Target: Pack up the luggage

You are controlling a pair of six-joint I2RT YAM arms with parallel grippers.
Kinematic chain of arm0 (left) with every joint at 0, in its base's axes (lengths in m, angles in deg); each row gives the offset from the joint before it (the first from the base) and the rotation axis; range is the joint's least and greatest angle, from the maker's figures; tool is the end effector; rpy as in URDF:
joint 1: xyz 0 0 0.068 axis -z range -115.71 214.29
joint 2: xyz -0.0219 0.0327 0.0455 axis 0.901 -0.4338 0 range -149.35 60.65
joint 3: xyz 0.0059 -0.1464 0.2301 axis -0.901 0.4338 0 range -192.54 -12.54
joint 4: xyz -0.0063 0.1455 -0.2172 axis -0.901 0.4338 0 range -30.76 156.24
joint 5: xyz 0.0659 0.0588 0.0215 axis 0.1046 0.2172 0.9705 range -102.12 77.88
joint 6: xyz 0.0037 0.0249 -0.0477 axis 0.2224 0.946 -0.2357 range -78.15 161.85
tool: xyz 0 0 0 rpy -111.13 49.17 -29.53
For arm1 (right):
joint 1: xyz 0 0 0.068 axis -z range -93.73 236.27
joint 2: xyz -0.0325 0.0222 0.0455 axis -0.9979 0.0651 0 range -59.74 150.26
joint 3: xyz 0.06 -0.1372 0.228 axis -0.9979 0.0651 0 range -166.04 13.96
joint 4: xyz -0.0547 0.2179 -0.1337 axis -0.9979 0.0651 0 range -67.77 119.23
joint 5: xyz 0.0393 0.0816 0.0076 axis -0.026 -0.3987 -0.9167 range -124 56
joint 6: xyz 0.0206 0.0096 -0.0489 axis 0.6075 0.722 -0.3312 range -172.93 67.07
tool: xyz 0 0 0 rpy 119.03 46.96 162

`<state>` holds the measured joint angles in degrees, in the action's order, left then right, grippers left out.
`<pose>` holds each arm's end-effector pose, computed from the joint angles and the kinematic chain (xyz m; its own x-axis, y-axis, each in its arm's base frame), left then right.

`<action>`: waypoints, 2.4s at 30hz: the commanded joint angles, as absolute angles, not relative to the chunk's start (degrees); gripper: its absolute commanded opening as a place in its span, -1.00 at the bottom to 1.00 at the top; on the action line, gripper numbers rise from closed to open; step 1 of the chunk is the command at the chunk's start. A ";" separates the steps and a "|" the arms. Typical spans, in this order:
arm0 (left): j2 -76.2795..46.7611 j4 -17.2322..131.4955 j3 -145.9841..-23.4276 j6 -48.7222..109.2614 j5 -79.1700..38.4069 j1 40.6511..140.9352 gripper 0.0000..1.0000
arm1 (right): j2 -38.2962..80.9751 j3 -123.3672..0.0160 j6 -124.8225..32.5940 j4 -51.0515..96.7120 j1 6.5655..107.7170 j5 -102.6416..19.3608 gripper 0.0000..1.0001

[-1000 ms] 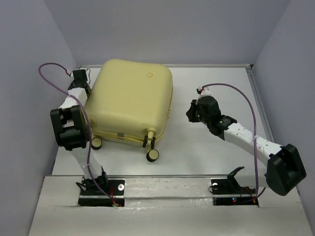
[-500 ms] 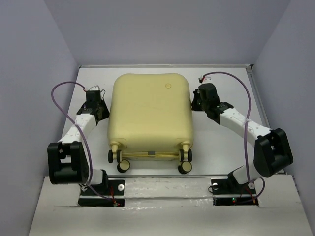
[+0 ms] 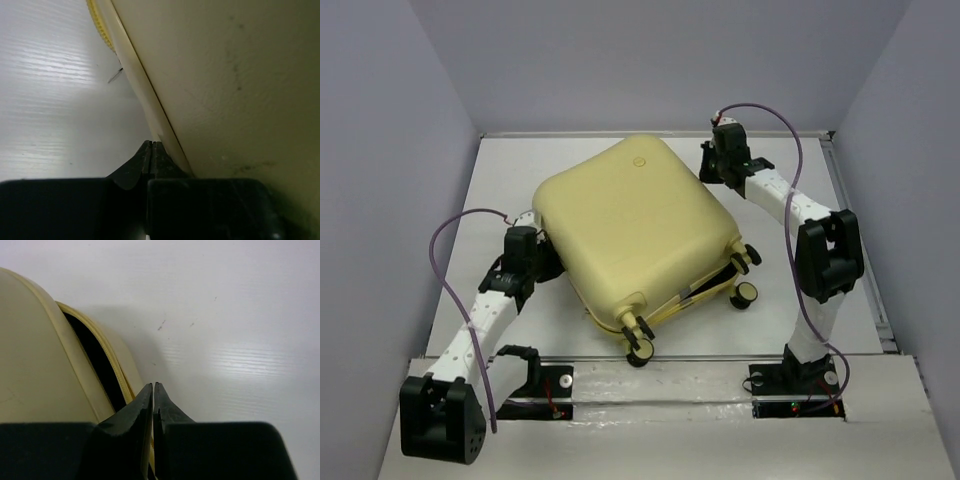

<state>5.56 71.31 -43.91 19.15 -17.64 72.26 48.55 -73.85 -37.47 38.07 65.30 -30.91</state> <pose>0.2038 -0.0320 0.2224 -0.6174 -0.3015 -0.7266 -0.0250 0.9307 -0.3650 0.4131 0.1562 0.2698 -0.6175 0.0484 -0.7851 -0.1579 0.9702 0.1840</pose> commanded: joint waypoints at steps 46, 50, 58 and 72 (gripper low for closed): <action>-48.31 80.15 -127.92 21.28 -11.86 67.55 0.19 | -6.49 -28.14 -26.13 53.26 40.83 -31.91 -0.86; -53.86 82.00 -134.69 22.25 -15.28 66.67 0.21 | 0.26 -27.97 -24.98 50.54 40.83 -25.75 -0.86; -67.48 85.52 -146.92 24.45 -22.48 66.58 0.26 | -8.56 -32.44 -23.57 49.74 40.83 -22.74 -0.86; -73.83 83.15 -144.38 26.47 -27.50 66.93 0.26 | -15.18 -34.64 -20.59 71.72 40.83 -37.77 -0.86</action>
<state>-75.40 84.95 -145.11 24.90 -24.26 66.80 -15.49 -34.60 -23.04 65.98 40.82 -35.89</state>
